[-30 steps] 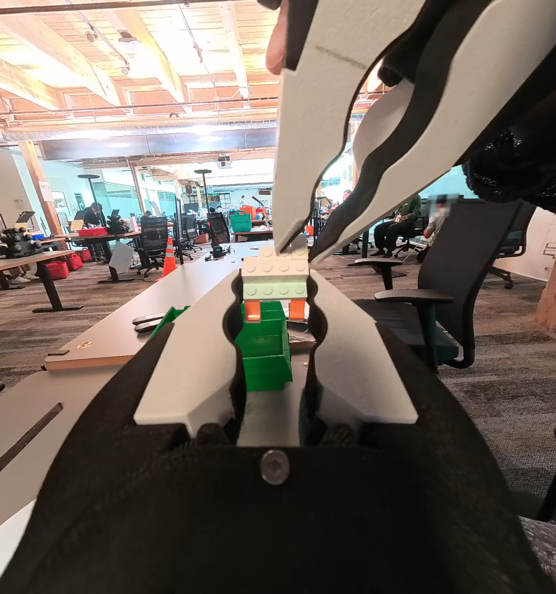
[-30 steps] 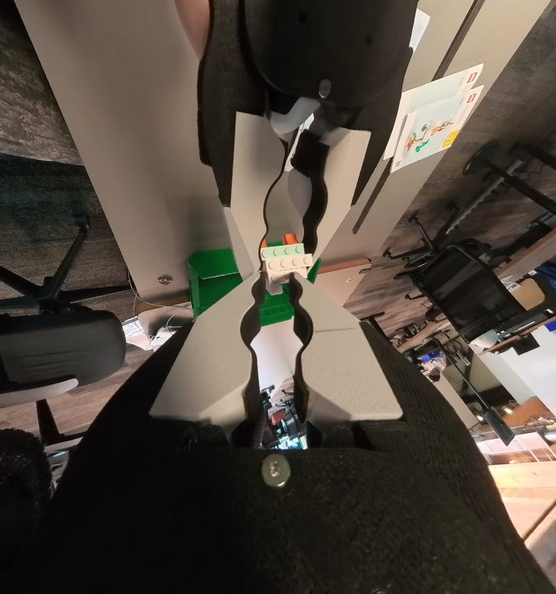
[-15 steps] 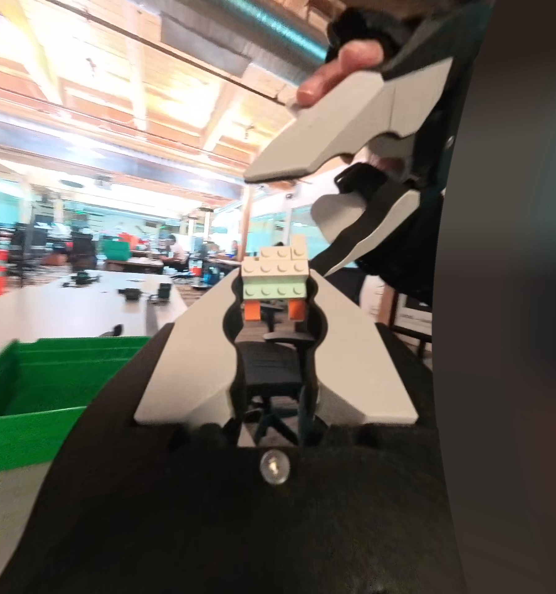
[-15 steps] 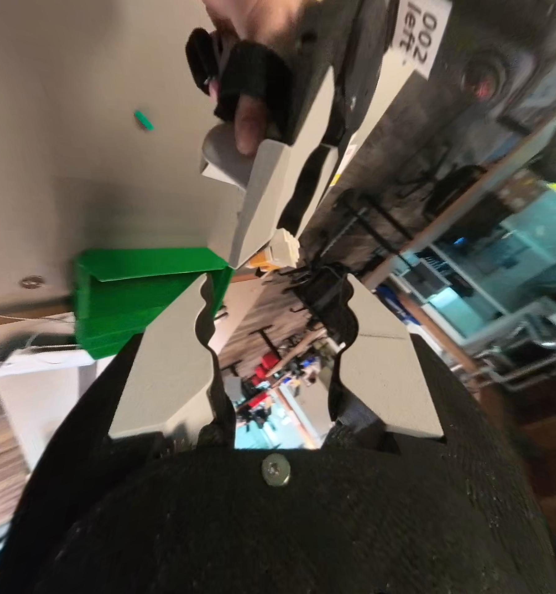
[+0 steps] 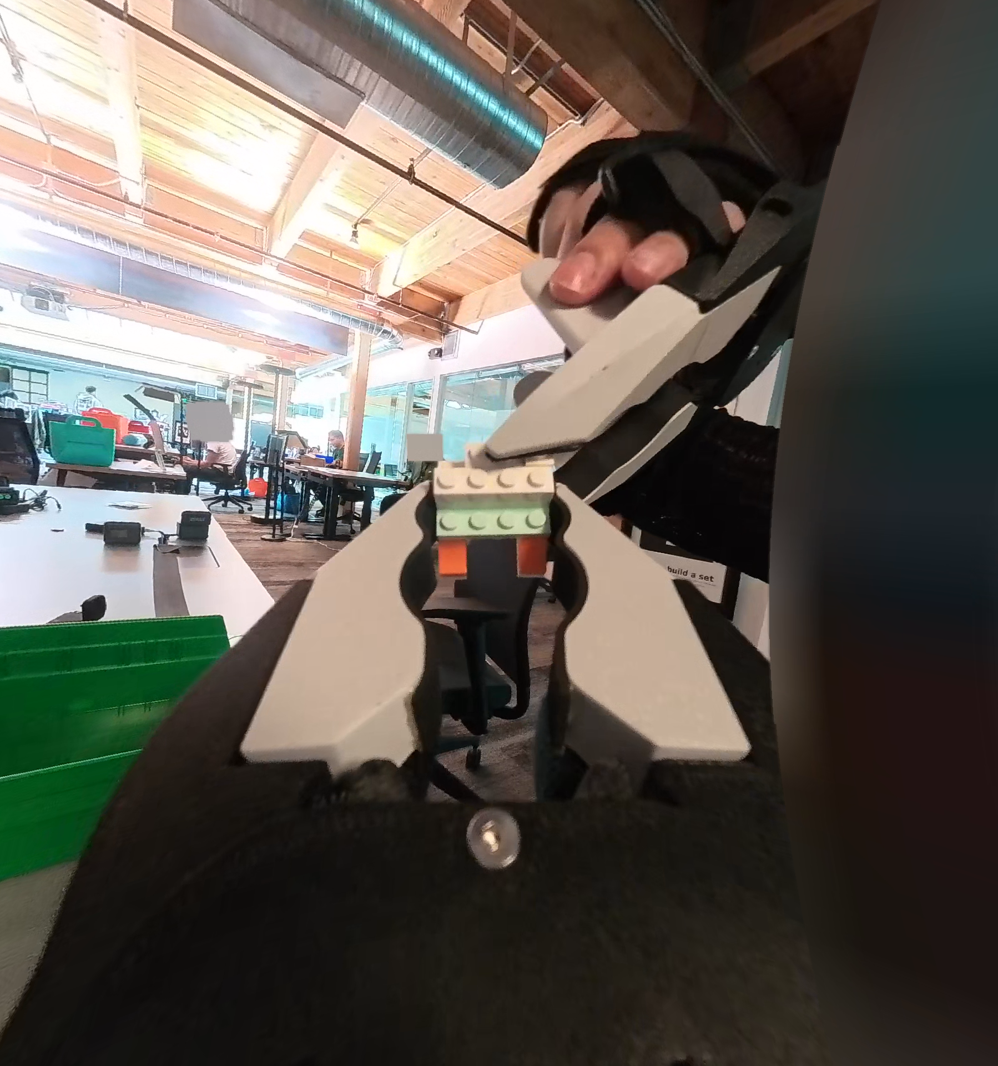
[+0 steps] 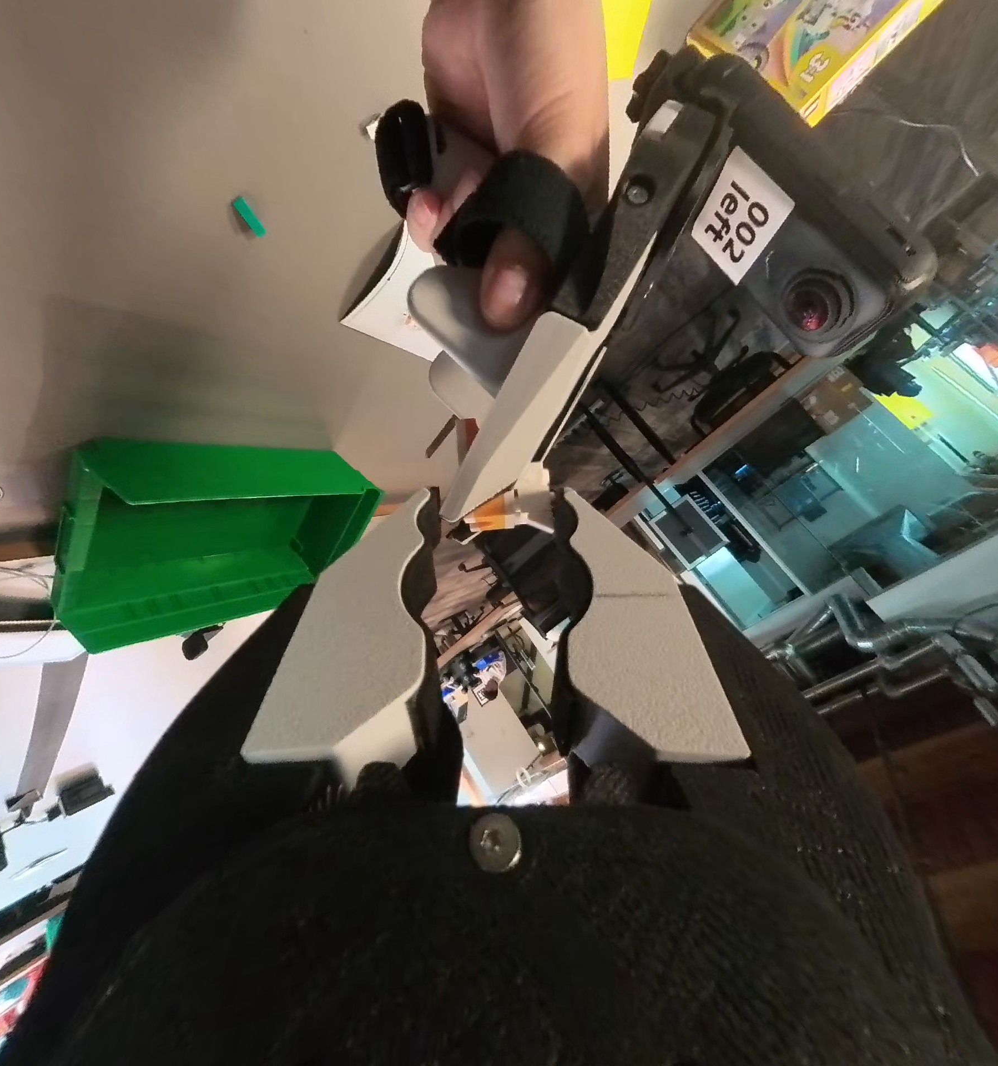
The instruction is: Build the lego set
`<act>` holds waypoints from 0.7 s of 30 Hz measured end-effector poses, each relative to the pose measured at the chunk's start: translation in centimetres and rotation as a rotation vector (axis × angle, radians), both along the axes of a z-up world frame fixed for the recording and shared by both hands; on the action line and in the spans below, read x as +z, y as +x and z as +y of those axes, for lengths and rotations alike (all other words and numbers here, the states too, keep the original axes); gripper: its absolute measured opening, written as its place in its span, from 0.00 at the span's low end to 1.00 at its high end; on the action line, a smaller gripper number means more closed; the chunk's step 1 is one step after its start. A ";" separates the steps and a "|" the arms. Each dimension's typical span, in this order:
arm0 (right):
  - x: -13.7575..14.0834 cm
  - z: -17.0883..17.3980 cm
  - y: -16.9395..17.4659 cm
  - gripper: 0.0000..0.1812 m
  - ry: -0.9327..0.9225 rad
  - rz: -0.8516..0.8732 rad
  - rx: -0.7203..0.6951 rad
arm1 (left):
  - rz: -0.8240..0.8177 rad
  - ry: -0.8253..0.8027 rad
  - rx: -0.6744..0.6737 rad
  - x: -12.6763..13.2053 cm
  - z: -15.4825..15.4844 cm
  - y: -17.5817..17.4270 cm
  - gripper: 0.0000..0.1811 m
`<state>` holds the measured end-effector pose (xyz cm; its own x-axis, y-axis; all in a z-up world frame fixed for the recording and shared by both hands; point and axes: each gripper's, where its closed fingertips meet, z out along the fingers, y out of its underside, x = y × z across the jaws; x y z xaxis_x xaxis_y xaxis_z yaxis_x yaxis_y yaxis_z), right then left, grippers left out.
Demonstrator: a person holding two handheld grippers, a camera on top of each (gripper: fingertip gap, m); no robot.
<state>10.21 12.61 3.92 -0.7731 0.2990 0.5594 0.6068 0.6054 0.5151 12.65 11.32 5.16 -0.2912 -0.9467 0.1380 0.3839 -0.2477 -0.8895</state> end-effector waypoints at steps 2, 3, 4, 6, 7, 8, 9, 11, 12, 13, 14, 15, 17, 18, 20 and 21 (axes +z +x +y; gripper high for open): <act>0.0 0.0 0.0 0.20 0.005 -0.002 -0.002 | -0.002 -0.008 -0.007 0.0 0.0 0.0 0.20; 0.1 0.1 0.1 0.20 0.011 -0.005 -0.001 | -0.004 -0.014 -0.013 0.0 0.0 0.0 0.20; 0.2 0.1 0.0 0.18 0.019 -0.006 0.003 | -0.011 -0.025 -0.022 0.1 0.0 -0.1 0.20; 0.3 -0.1 0.0 0.16 0.021 -0.010 0.010 | -0.024 -0.044 -0.054 0.3 -0.1 -0.3 0.20; 0.3 -0.1 0.0 0.16 0.025 -0.009 0.006 | -0.022 -0.045 -0.054 0.3 -0.1 -0.3 0.20; 0.3 0.0 0.0 0.16 0.031 -0.006 0.008 | -0.022 -0.046 -0.046 0.3 0.0 -0.3 0.20; 0.4 0.0 -0.1 0.16 0.034 -0.001 0.010 | -0.019 -0.041 -0.035 0.3 0.1 -0.3 0.20; 0.4 0.0 -0.2 0.16 0.038 0.010 0.010 | -0.022 -0.037 -0.033 0.3 0.1 -0.4 0.20; 0.4 0.0 -0.2 0.16 0.040 0.013 0.009 | -0.025 -0.035 -0.034 0.3 0.0 -0.5 0.20; 0.4 0.0 -0.2 0.16 0.044 0.014 0.010 | -0.029 -0.035 -0.034 0.4 0.0 -0.5 0.20; 0.4 0.0 -0.2 0.16 0.047 0.015 0.010 | -0.032 -0.033 -0.034 0.4 0.0 -0.5 0.20; 0.5 0.0 -0.2 0.16 0.051 0.015 0.011 | -0.036 -0.028 -0.032 0.4 0.0 -0.5 0.20; 0.5 0.0 -0.1 0.15 0.058 0.014 0.006 | -0.041 -0.019 -0.026 0.4 0.0 -0.5 0.20; 0.5 0.0 -0.1 0.15 0.060 0.015 0.007 | -0.044 -0.014 -0.020 0.5 0.0 -0.5 0.20; 0.5 -0.1 -0.1 0.15 0.054 0.020 0.002 | -0.042 -0.011 -0.019 0.5 -0.1 -0.4 0.20; 0.5 -0.2 -0.1 0.15 0.049 0.023 -0.002 | -0.043 -0.012 -0.022 0.5 -0.1 -0.4 0.20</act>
